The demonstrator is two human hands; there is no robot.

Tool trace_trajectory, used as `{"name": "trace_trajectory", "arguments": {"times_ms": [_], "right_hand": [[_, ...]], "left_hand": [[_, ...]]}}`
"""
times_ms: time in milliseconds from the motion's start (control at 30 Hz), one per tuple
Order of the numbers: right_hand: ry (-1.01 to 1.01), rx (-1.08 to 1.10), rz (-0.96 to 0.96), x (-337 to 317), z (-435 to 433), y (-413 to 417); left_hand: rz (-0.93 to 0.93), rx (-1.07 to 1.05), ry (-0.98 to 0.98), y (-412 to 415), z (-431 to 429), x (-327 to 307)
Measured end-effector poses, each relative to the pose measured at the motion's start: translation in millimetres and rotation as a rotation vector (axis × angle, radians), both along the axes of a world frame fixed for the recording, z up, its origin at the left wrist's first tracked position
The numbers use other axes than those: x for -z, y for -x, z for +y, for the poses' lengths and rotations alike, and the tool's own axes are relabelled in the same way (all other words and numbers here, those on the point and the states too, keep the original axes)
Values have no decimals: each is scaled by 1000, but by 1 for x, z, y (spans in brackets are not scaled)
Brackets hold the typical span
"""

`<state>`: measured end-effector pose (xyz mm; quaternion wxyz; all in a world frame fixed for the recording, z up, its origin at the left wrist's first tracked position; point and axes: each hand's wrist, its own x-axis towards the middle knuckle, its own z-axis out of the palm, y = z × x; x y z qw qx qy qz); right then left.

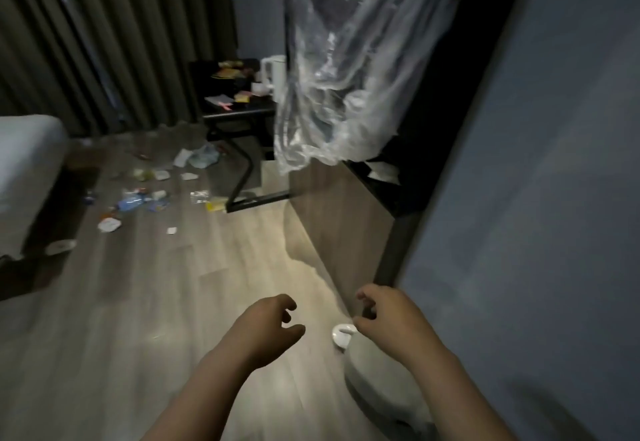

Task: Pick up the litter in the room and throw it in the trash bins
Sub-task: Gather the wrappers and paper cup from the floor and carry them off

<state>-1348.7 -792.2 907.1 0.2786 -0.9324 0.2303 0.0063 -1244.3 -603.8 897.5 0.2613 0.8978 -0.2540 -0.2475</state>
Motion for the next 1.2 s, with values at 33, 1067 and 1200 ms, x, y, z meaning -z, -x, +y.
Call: {"name": "trace_trajectory", "arguments": {"times_ms": [33,1067,1200], "right_hand": [[-12,-31,-12,-3,18,-26],[73,-628,-30,-3,199,-591],[76,-684,13,2,218,-651]], "left_hand": [[-7,-47,11,-19,24,-4],[-50,-679,32,-452,242,-3],[-15,-731,41,-499,258,6]]}}
